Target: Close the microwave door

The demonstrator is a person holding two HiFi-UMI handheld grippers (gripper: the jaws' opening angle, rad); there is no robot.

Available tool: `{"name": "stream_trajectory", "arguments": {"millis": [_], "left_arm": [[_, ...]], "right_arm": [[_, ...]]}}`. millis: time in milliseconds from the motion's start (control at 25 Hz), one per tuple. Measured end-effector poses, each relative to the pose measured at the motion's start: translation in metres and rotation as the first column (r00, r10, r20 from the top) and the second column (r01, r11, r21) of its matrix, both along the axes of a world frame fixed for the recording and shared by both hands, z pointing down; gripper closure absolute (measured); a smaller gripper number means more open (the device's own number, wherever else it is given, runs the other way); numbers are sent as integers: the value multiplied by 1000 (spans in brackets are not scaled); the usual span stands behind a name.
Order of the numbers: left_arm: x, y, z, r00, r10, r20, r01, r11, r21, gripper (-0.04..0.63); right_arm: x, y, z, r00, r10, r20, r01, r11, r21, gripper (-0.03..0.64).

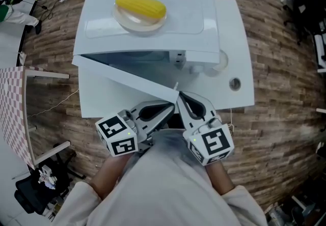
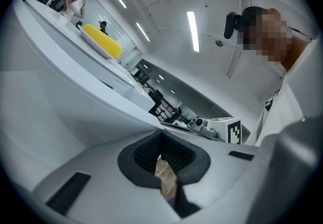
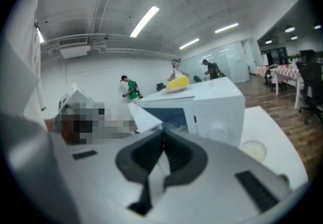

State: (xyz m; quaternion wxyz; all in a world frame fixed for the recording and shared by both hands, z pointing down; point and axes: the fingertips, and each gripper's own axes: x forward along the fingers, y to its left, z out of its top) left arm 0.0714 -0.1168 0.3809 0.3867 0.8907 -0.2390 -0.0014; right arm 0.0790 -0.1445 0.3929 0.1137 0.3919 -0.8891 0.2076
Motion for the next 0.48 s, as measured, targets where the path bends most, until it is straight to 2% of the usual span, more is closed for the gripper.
{"name": "stream_trajectory", "arguments": {"millis": [280, 480], "left_arm": [[2, -8, 2, 998, -34, -48, 33, 999, -18, 577], [3, -11, 1, 998, -49, -35, 49, 999, 7, 577]], "right_arm": [[0, -8, 1, 999, -43, -9, 44, 999, 10, 594], [1, -11, 0, 998, -56, -2, 56, 998, 15, 594]]}}
